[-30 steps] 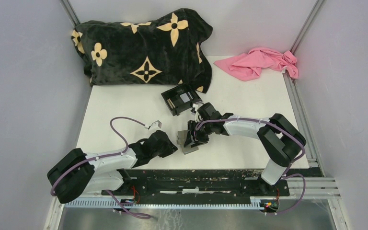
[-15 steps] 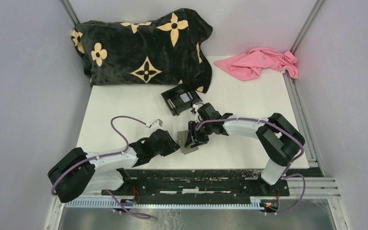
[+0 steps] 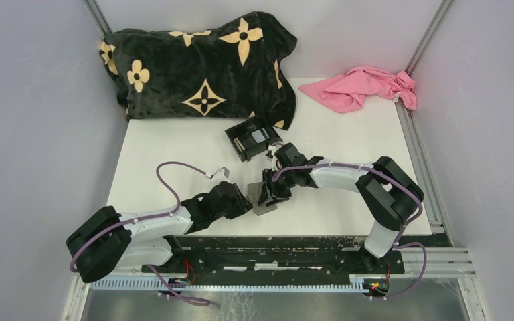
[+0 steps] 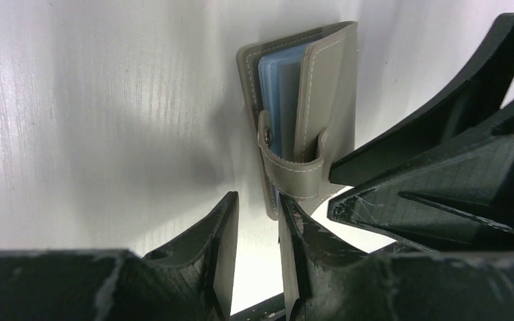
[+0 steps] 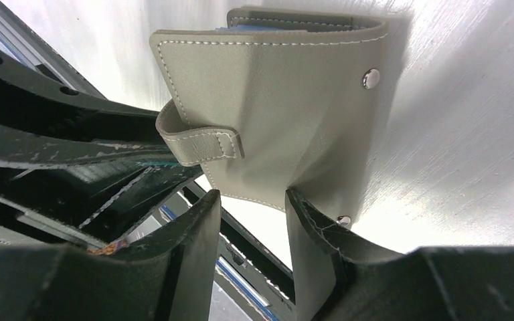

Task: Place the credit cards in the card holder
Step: Close the card holder at the center of the board.

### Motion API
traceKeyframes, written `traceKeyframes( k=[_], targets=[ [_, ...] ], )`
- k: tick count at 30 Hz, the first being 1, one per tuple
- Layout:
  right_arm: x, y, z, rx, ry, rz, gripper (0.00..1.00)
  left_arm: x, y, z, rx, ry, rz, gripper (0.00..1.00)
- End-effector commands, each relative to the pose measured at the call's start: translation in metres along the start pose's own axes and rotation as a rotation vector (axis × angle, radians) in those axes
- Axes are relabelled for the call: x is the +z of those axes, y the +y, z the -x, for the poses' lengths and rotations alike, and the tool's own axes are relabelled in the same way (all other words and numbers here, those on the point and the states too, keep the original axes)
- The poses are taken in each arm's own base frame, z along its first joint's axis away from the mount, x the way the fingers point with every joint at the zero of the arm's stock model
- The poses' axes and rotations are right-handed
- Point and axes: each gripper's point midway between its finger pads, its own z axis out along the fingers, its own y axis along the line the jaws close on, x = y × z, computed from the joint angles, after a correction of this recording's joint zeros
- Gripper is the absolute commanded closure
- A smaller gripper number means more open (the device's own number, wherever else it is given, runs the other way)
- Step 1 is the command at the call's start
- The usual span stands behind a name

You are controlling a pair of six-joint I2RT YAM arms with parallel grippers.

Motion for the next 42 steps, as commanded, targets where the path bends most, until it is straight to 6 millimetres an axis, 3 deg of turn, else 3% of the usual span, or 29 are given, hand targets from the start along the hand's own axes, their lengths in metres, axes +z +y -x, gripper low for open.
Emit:
traceKeyframes(
  k=[1, 9, 16, 23, 31, 36, 42],
  targets=[
    [0.005, -0.004, 0.002, -0.021, 0.008, -0.030, 0.53, -0.008, -0.025, 0.017, -0.071, -0.063, -0.066, 0.64],
    [0.007, -0.010, 0.000, -0.015, 0.019, -0.057, 0.54, -0.012, -0.015, 0.031, -0.116, -0.141, -0.012, 0.61],
    [0.006, -0.015, -0.001, -0.016, 0.029, -0.086, 0.54, -0.010, 0.010, 0.036, -0.071, -0.181, 0.111, 0.60],
    [0.003, -0.014, 0.004, -0.035, 0.028, -0.112, 0.54, -0.016, 0.014, 0.039, -0.037, -0.189, 0.142, 0.61],
    [0.004, -0.027, 0.002, -0.048, 0.046, -0.182, 0.54, -0.047, -0.027, 0.077, 0.012, -0.307, 0.042, 0.62],
    [0.006, -0.038, 0.000, -0.060, 0.056, -0.233, 0.54, -0.039, -0.047, 0.083, 0.089, -0.291, 0.041, 0.61],
    [0.008, -0.040, 0.000, -0.063, 0.054, -0.237, 0.54, -0.020, -0.043, 0.073, 0.137, -0.245, 0.080, 0.60]
  ],
)
